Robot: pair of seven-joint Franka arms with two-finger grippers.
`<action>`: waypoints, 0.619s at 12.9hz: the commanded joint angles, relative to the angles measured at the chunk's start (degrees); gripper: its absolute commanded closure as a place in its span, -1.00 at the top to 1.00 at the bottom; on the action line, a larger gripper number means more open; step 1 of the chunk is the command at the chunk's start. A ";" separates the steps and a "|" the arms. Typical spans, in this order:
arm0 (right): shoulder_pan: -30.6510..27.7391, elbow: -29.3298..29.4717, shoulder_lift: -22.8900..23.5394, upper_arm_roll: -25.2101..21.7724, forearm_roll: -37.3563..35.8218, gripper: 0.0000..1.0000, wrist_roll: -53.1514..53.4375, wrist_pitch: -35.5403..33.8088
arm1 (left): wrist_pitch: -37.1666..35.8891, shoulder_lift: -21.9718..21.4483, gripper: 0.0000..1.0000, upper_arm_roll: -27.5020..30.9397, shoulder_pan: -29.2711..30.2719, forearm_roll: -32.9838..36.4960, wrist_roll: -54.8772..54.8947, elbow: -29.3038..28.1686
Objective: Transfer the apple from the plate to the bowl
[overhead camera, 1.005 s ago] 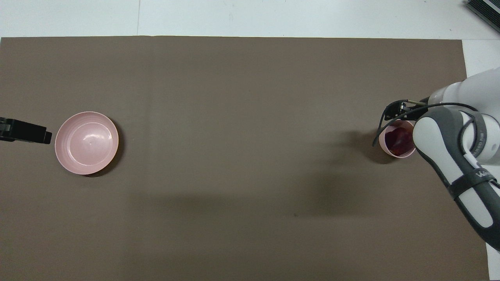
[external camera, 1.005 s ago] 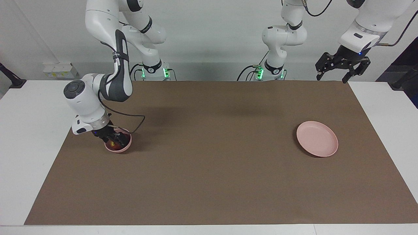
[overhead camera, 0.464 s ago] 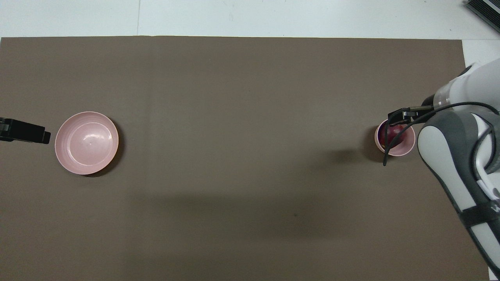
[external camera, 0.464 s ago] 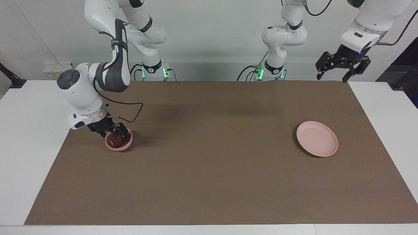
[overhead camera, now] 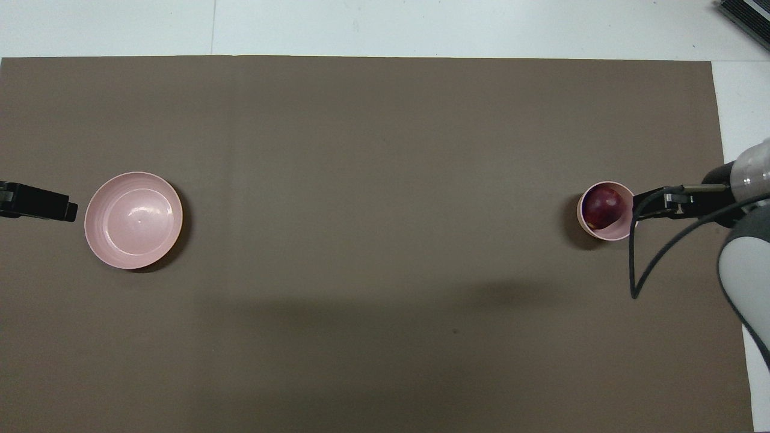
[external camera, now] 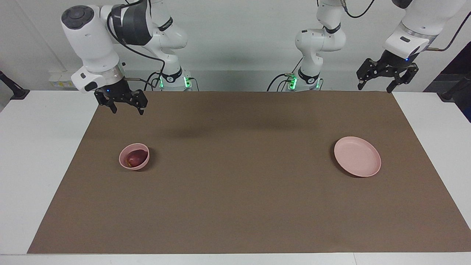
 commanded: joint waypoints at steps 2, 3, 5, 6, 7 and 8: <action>-1.18 6.08 2.21 0.17 1.92 1.00 0.85 -5.63 | 0.11 -1.27 1.00 -0.32 0.65 0.70 -0.04 -1.35; -1.27 8.28 2.56 0.17 1.92 1.00 0.85 -7.47 | 0.11 -1.27 1.00 -0.40 0.65 0.70 0.04 -1.35; -1.53 10.84 3.35 0.17 1.40 1.00 0.33 -10.65 | 0.11 -1.27 1.00 -0.31 0.65 0.70 0.04 -1.35; -1.44 10.85 3.71 0.17 1.05 1.00 0.32 -9.70 | 0.11 -1.27 1.00 -0.40 0.65 0.70 -0.04 -1.35; -1.36 10.33 3.19 -0.27 1.91 1.00 0.23 -9.17 | 0.11 -1.27 1.00 -0.32 0.65 0.70 0.04 -1.35; -1.18 10.06 3.01 -0.18 1.75 1.00 0.32 -9.08 | 0.11 -1.27 1.00 -0.31 0.65 0.70 -0.04 -1.35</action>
